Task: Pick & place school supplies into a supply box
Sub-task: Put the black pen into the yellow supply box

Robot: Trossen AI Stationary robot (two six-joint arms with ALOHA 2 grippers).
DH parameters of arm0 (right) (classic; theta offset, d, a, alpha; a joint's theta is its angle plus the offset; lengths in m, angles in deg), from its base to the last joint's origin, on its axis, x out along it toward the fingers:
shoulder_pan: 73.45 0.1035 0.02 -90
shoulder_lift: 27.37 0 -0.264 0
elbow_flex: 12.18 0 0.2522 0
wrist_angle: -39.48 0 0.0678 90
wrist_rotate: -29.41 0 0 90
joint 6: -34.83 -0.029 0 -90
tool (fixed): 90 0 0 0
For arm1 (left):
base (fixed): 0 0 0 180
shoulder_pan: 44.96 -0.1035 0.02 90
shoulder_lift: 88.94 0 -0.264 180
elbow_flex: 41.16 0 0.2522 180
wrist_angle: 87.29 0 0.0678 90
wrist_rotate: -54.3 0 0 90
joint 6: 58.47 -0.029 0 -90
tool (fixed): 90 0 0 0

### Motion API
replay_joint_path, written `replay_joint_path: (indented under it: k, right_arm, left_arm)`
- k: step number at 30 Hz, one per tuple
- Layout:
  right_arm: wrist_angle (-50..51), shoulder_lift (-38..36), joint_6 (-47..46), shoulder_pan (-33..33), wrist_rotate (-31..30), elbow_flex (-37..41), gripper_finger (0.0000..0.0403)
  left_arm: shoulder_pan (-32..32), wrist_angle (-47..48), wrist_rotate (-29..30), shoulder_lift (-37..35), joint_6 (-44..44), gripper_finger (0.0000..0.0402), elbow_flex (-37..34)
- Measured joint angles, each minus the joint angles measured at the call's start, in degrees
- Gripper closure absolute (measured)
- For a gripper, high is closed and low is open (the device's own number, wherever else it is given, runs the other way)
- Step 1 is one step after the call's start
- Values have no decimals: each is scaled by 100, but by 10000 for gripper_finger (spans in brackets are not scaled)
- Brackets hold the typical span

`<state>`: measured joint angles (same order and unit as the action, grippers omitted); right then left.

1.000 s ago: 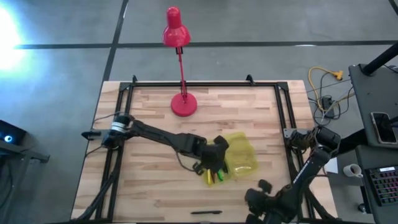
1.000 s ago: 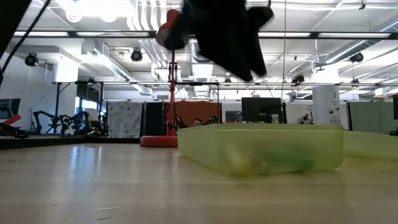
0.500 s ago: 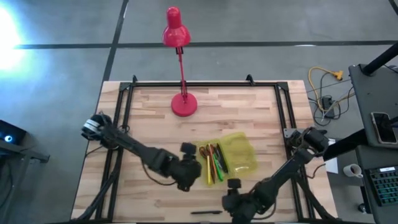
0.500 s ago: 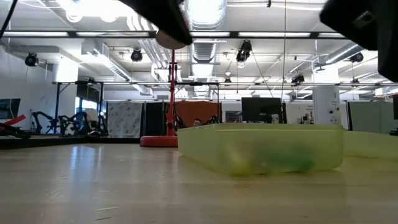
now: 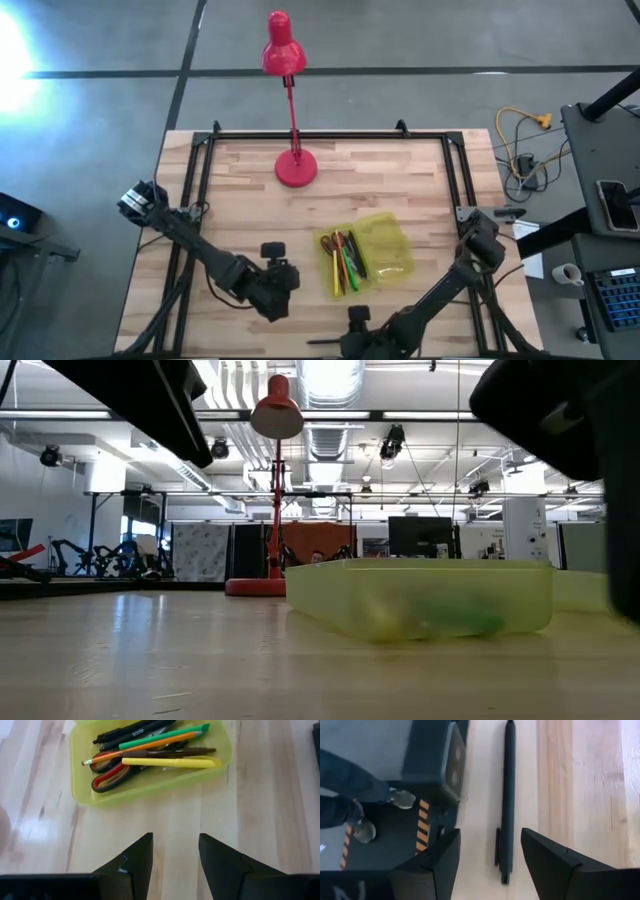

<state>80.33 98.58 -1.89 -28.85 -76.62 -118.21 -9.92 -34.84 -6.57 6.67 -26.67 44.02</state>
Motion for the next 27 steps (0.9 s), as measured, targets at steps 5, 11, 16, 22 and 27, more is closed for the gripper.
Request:
replay_joint_path:
  k: [5,11,16,22,27]
  right_arm:
    - [84,441,-514,-9,-237,-233,214]
    - [381,687,-1340,-47,-279,-476,240]
    - [574,700,-1285,-94,-269,-440,297]
    - [693,831,-798,-98,-177,-395,358]
    - [898,822,-806,-114,251,-399,366]
  left_arm:
    - [29,-29,1,-7,9,258,57]
    - [27,-9,1,-15,10,258,36]
    - [27,-12,0,-15,8,258,30]
    - [23,-12,0,-15,8,258,27]
    - [23,-5,-2,-15,8,258,42]
